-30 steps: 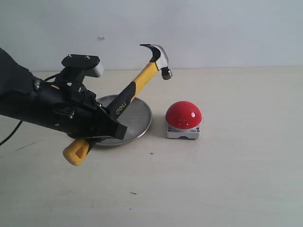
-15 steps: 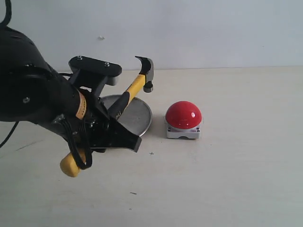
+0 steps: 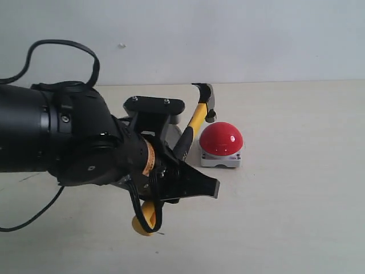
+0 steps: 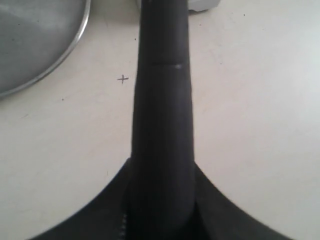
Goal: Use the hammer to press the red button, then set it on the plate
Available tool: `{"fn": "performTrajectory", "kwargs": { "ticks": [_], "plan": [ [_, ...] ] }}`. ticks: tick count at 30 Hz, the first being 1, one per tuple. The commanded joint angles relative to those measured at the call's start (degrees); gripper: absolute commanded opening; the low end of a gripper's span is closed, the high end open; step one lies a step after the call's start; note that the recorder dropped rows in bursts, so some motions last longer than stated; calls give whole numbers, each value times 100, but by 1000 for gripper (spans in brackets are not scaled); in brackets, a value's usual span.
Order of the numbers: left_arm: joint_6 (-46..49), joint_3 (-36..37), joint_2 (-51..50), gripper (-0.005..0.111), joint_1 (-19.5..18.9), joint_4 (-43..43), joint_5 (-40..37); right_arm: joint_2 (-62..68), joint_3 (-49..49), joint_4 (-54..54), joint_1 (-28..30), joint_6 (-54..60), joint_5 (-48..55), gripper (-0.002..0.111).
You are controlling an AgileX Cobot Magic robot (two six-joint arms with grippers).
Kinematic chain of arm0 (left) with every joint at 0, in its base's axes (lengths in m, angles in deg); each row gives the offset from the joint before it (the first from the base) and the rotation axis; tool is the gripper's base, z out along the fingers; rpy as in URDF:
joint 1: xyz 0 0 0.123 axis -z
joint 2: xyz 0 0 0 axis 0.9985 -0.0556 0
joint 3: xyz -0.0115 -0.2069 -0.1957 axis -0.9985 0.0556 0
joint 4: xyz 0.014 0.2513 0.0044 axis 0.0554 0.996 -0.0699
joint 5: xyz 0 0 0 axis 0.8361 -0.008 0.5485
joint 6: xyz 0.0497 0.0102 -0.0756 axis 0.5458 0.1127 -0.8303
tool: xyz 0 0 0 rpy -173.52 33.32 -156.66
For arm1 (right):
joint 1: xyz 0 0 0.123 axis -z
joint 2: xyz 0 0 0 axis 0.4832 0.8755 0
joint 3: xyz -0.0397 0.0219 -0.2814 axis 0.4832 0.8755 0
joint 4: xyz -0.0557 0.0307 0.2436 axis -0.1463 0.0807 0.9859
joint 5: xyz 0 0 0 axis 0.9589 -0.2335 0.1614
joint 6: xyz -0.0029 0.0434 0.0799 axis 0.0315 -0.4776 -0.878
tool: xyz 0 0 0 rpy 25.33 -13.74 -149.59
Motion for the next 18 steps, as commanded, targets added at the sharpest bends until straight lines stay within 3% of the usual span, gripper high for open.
{"fn": "performTrajectory", "kwargs": {
  "ticks": [1, 4, 12, 18],
  "plan": [
    [-7, -319, -130, 0, 23, 121, 447, -19, 26, -23, -3, 69, 8, 0],
    [117, -473, -131, 0, 23, 132, 291, -19, 26, -23, -3, 69, 19, 0],
    [996, -1750, 403, 0, 23, 132, -1172, -19, 26, -23, -3, 69, -252, 0],
    [1260, -2310, 574, 0, 23, 132, -1662, -19, 26, -23, -3, 69, -317, 0]
  ]
}}
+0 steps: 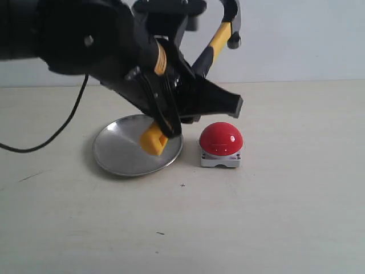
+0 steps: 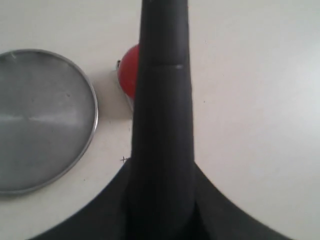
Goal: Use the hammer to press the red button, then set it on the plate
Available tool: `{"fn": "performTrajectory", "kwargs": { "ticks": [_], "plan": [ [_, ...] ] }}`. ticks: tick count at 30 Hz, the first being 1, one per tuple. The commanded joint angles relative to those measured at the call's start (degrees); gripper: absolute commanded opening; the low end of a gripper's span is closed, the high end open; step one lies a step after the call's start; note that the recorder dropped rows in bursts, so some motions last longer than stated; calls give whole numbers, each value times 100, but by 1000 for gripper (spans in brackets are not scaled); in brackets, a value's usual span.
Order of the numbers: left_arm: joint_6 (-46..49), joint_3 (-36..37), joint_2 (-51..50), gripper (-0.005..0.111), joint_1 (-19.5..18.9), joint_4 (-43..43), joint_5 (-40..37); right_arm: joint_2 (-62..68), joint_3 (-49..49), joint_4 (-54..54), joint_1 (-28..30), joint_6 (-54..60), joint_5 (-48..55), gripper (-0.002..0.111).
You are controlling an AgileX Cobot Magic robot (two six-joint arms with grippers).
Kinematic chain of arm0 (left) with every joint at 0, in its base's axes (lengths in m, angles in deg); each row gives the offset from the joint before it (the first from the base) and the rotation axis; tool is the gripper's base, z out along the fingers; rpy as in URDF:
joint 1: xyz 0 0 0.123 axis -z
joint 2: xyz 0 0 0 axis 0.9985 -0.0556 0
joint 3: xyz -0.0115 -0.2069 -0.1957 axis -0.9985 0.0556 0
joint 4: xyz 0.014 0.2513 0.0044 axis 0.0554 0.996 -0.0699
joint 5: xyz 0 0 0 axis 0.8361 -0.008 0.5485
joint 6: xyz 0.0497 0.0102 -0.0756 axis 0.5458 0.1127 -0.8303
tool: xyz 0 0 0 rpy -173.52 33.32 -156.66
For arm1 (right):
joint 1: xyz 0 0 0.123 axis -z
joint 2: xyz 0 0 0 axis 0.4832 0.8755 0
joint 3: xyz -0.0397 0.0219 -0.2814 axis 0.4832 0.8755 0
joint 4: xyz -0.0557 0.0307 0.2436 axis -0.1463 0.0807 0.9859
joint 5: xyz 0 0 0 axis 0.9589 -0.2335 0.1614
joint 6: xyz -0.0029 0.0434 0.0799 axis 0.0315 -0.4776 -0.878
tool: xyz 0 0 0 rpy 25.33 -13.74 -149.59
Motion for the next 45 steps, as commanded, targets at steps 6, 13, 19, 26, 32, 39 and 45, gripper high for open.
{"fn": "performTrajectory", "kwargs": {
  "ticks": [6, 13, 19, 26, 32, 39, 45],
  "plan": [
    [160, -75, -19, 0, 44, -12, -93, -19, 26, -51, -3, 65, -88, 0],
    [164, 1453, -1128, 0, 16, -722, 1654, -19, 26, -39, -3, 65, -63, 0],
    [626, 1204, -1184, 0, -287, -905, 736, -19, 26, -39, -3, 65, 40, 0],
    [848, 938, -47, 0, -316, -886, 997, -19, 26, 7, -3, 91, 40, 0],
    [992, 951, 491, 0, -600, -1011, 973, -19, 26, 49, -3, 113, 29, 0],
    [2181, 1489, 683, 0, -1138, -2557, 1755, -19, 26, 92, -3, 179, 19, 0],
    [3849, 2210, 723, 0, -1724, -4466, 2289, -19, 26, 90, -3, 179, 53, 0]
  ]
}}
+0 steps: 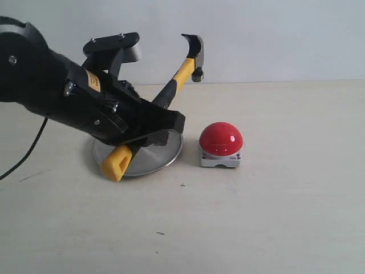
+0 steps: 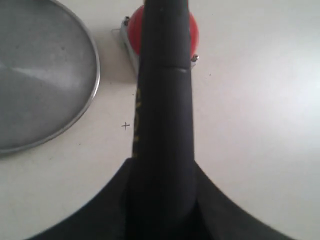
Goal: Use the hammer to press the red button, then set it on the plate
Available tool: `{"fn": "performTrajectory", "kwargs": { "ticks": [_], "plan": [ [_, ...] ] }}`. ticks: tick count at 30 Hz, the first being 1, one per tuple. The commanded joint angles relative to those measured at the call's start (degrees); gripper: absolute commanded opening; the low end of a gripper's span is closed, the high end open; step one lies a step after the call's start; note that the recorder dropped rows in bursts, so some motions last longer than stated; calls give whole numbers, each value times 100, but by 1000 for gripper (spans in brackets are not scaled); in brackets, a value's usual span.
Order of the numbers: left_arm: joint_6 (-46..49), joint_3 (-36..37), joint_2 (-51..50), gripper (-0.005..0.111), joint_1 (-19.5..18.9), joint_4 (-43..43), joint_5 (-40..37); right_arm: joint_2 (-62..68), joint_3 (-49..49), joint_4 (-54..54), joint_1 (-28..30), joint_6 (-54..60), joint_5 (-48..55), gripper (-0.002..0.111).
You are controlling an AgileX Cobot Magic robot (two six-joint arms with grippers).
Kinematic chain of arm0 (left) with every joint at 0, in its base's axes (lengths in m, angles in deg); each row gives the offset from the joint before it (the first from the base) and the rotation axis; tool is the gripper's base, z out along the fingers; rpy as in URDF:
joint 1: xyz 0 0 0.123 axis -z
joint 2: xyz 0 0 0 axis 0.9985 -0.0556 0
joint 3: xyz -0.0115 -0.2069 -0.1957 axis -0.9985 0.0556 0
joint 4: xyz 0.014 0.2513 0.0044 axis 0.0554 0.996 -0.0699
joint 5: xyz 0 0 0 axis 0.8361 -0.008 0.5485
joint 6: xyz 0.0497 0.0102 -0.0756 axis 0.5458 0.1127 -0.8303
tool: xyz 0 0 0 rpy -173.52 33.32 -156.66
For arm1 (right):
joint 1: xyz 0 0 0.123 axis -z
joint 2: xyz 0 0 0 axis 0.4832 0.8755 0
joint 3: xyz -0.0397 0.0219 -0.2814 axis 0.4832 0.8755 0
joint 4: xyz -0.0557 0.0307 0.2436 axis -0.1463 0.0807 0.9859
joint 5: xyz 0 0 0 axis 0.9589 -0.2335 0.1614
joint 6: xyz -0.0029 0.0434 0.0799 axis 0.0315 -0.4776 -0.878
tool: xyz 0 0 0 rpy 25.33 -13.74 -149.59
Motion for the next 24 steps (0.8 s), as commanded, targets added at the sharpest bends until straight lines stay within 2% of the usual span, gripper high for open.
{"fn": "performTrajectory", "kwargs": {
  "ticks": [1, 4, 8, 11, 13, 14, 17, 24],
  "plan": [
    [1605, 467, 183, 0, -463, -1671, 893, -19, 26, -54, -3, 58, 70, 0],
    [2868, 838, 229, 0, -734, -3037, 1156, -19, 26, -54, -3, 58, 70, 0],
    [5033, 1245, 258, 0, -1105, -5158, 1144, -19, 26, -54, -3, 58, 82, 0],
    [6815, 1448, 258, 0, -1356, -7056, 841, -19, 26, -54, -3, 58, 82, 0],
    [8185, 1594, 263, 0, -1577, -8496, 258, -19, 26, -54, -3, 58, 82, 0],
    [8771, 1671, 263, 0, -1684, -8676, -113, -19, 26, -54, -3, 58, 82, 0],
    [8815, 1755, 253, 0, -2055, -8676, -918, -19, 26, -36, -3, 58, 82, 0],
    [8616, 1882, 199, 0, -2756, -8676, -1158, -19, 26, 18, -3, 58, 117, 0]
  ]
}}
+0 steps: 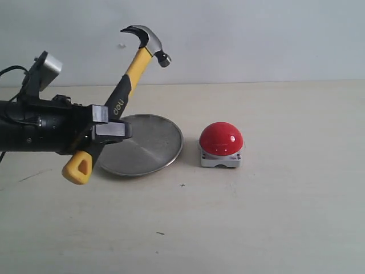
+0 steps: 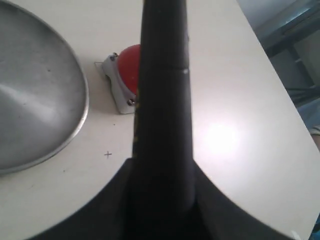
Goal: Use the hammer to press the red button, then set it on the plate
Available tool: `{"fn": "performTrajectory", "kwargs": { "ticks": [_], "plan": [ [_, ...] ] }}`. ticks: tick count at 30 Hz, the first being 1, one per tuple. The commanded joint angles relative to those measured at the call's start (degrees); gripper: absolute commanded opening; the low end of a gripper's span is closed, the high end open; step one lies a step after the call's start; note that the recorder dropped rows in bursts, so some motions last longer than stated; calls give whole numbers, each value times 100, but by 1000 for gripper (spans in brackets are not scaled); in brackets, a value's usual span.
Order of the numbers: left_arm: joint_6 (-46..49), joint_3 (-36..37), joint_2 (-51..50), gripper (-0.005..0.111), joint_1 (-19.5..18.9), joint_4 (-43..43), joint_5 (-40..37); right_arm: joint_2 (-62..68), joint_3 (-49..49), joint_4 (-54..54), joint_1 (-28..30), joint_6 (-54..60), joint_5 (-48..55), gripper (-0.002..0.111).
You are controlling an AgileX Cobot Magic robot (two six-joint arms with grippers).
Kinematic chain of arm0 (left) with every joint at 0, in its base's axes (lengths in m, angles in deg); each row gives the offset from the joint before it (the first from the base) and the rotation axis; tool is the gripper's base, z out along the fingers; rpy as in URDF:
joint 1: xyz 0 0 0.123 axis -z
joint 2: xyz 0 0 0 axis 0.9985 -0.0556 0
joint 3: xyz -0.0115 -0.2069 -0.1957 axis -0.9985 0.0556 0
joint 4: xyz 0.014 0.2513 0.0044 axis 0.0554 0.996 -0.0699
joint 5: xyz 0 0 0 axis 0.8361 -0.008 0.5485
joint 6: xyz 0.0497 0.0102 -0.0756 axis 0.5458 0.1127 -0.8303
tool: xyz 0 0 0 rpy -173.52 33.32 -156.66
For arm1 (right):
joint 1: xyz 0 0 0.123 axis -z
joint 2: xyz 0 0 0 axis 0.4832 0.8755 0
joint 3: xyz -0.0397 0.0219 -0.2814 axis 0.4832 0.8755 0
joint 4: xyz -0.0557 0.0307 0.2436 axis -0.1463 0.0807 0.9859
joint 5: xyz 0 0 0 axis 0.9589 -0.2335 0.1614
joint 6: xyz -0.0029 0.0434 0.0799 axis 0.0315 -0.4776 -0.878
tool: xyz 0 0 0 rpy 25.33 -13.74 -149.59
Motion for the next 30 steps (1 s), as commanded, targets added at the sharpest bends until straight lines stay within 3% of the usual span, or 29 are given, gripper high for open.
{"fn": "performTrajectory", "kwargs": {
  "ticks": [1, 8, 14, 18, 30],
  "plan": [
    [-187, -16, 14, 0, -486, -263, -204, -19, 26, 28, -3, 49, 49, 0],
    [-926, -129, -438, 0, -988, -263, -623, -19, 26, 112, -3, 49, 49, 0],
    [-42, -153, -700, 0, -992, -263, -1365, -19, 26, 127, -3, 84, 59, 0],
    [-1139, -200, -816, 0, -1001, -263, -1194, -19, 26, 126, -3, 84, 71, 0],
    [-1496, -848, -1695, 0, -648, -263, -1035, -19, 26, 161, -3, 132, 155, 0]
  ]
}}
